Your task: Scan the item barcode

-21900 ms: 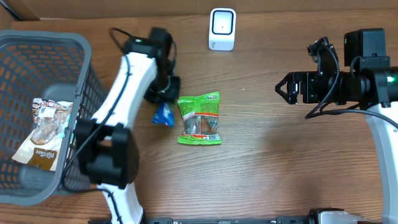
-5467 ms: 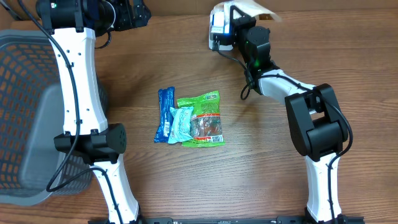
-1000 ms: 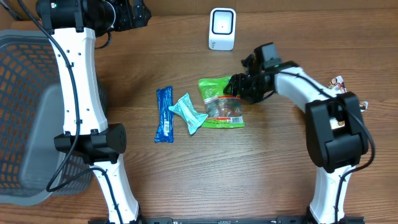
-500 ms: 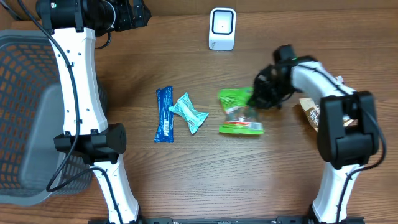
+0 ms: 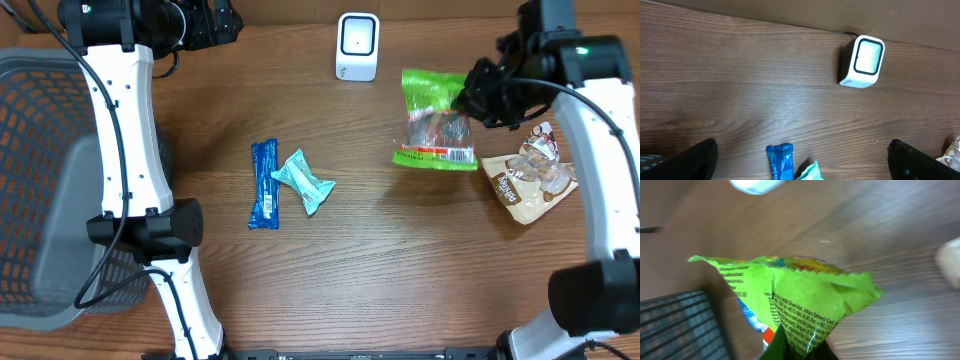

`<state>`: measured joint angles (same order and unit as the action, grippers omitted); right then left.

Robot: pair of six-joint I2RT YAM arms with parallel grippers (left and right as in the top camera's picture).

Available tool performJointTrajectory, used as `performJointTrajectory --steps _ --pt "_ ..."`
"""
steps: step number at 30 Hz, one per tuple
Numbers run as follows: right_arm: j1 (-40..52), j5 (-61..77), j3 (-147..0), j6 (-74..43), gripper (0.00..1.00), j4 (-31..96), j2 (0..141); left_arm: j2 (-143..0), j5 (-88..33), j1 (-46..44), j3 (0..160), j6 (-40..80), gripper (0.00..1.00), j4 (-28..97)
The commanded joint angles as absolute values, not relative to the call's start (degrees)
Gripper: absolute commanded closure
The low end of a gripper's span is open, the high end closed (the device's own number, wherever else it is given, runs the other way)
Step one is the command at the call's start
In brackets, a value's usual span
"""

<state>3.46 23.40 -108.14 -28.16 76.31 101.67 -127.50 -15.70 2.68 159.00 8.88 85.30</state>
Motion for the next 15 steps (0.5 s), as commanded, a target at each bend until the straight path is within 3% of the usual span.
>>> performJointTrajectory --steps 1,8,15 --pt "3.84 35.79 -110.87 -35.14 0.96 73.36 98.08 -126.63 -16.10 2.61 159.81 9.23 0.00 85.08" --pt "4.49 48.40 -110.87 -52.66 0.96 62.83 97.80 -126.63 -16.10 2.61 159.81 9.21 0.00 85.08" --pt "4.54 48.27 -110.87 -60.25 0.96 58.96 97.84 -126.63 -16.10 2.61 159.81 9.21 0.00 85.08"
